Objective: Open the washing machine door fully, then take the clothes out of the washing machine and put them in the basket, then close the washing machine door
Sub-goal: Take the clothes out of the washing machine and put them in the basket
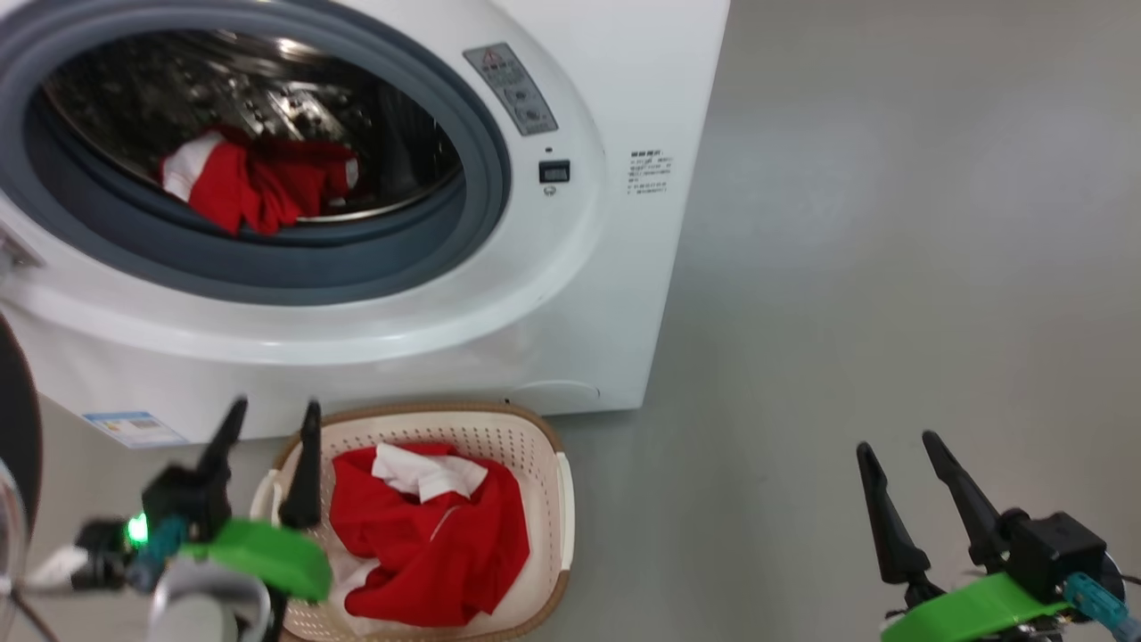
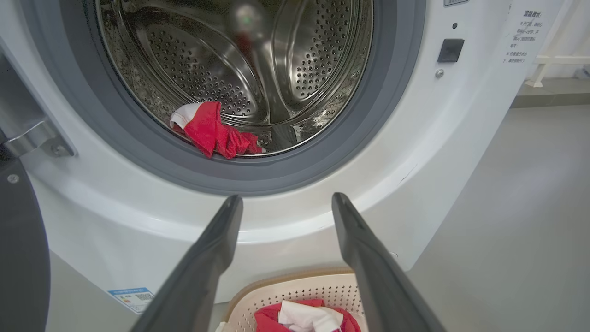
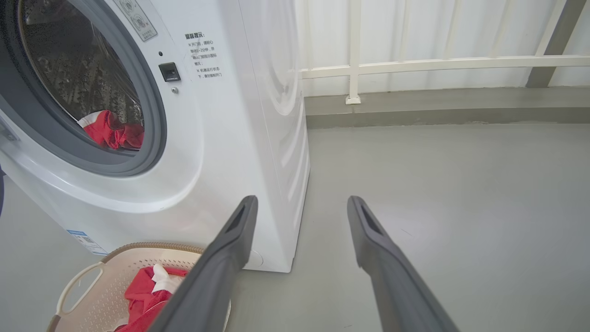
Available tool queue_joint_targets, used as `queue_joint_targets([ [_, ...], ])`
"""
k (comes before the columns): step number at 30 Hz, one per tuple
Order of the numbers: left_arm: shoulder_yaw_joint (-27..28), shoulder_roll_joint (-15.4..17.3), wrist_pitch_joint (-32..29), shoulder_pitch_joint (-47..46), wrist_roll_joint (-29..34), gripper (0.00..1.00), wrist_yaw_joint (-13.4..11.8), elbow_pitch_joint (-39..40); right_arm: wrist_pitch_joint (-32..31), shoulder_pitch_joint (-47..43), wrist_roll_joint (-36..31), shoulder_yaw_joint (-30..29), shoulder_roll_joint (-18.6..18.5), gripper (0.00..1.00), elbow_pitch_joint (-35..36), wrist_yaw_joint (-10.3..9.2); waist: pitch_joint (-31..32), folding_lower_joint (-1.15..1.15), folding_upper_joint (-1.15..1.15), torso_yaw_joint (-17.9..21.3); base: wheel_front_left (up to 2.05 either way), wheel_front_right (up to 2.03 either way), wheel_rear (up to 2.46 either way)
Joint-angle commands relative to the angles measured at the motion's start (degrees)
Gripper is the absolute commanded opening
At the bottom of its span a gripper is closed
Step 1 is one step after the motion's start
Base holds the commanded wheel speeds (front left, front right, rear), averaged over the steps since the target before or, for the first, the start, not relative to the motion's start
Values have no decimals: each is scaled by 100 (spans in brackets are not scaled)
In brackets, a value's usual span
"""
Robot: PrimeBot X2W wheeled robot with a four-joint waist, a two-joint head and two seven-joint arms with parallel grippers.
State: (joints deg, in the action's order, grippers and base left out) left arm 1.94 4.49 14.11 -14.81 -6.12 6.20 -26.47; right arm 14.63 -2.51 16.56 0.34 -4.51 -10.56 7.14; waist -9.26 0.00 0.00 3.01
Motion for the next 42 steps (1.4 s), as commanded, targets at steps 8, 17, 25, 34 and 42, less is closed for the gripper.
queue_joint_targets([
  [8, -224, 646, -189, -1926, 693, 100, -280, -950, 37, 634, -6, 209, 103, 100, 173, 35, -930, 0, 0, 282, 0, 0, 0],
  [17, -613, 985, -509, -3296, 1302, 100, -629, -1964, 37, 978, 10, 232, 153, 100, 192, 35, -1401, 0, 0, 418, 0, 0, 0],
  [25, -814, 1191, -842, -4447, 1588, 100, -908, -3025, 37, 1224, 150, 314, 161, 100, 216, 35, -1701, 0, 0, 524, 0, 0, 0],
  [34, -953, 1621, -1005, -5368, 1728, 100, -1079, -4039, 37, 1395, 312, 534, 162, 100, 233, 35, -1917, 0, 0, 812, 0, 0, 0],
  [42, -1076, 1832, -1073, -5772, 1772, 100, -1169, -4464, 37, 1457, 366, 634, 163, 100, 259, 35, -2099, 0, 0, 1034, 0, 0, 0],
])
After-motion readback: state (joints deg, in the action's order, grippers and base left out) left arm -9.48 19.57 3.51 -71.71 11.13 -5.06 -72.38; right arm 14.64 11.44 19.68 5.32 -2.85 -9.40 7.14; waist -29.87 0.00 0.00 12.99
